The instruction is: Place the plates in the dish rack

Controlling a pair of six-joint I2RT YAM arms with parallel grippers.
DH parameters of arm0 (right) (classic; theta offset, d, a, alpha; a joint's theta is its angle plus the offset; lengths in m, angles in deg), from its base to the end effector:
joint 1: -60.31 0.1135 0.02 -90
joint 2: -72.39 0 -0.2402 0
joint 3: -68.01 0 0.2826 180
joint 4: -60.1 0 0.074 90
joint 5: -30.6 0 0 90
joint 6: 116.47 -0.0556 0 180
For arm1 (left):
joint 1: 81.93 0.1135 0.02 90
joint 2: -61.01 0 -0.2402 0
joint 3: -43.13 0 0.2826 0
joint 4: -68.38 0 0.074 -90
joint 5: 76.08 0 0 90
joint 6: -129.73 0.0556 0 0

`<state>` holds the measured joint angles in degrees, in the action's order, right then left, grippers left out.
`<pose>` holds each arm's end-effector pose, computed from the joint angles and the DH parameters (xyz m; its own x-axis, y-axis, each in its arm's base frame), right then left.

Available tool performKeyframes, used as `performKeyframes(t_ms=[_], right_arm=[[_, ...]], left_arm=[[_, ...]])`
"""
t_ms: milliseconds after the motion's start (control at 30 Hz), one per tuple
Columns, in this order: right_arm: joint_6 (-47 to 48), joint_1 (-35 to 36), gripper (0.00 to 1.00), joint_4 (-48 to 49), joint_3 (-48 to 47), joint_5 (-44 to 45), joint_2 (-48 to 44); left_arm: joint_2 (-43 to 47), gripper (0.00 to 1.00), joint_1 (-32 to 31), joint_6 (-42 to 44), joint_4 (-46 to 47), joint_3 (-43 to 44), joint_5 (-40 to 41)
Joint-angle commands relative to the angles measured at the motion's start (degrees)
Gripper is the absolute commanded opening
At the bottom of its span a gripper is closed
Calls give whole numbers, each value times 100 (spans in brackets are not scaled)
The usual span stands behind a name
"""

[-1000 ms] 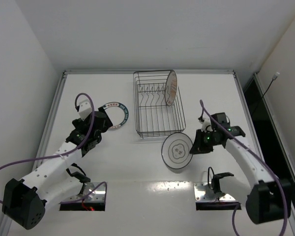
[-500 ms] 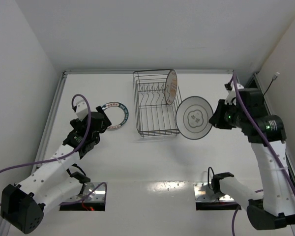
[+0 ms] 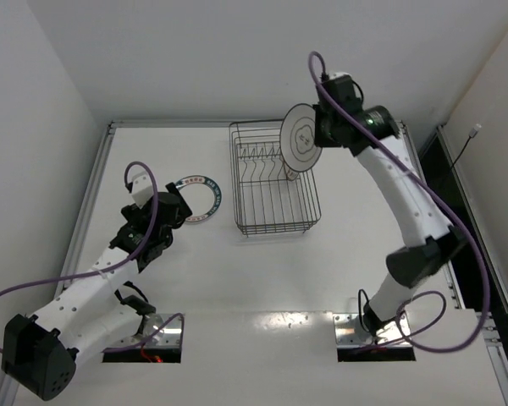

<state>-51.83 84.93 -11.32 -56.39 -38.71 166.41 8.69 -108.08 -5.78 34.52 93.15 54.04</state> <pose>0.3497 0.1387 0.4133 -0.6025 0.1646 -0.7809 0.1224 0.9860 0.1134 0.2399 -0.0779 0.2235 -0.2784 -0.4710 -0.8370 -0.4689 0.8272 -0.3095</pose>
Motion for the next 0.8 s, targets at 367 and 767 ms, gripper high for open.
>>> performKeyframes(t_ms=[367, 767], right_arm=[[910, 772, 0, 1300, -1979, 3169, 2778], [902, 772, 0, 1565, -1812, 3109, 3755]], left_arm=[[-129, 100, 49, -98, -81, 206, 110], [-429, 100, 49, -150, -81, 206, 163]])
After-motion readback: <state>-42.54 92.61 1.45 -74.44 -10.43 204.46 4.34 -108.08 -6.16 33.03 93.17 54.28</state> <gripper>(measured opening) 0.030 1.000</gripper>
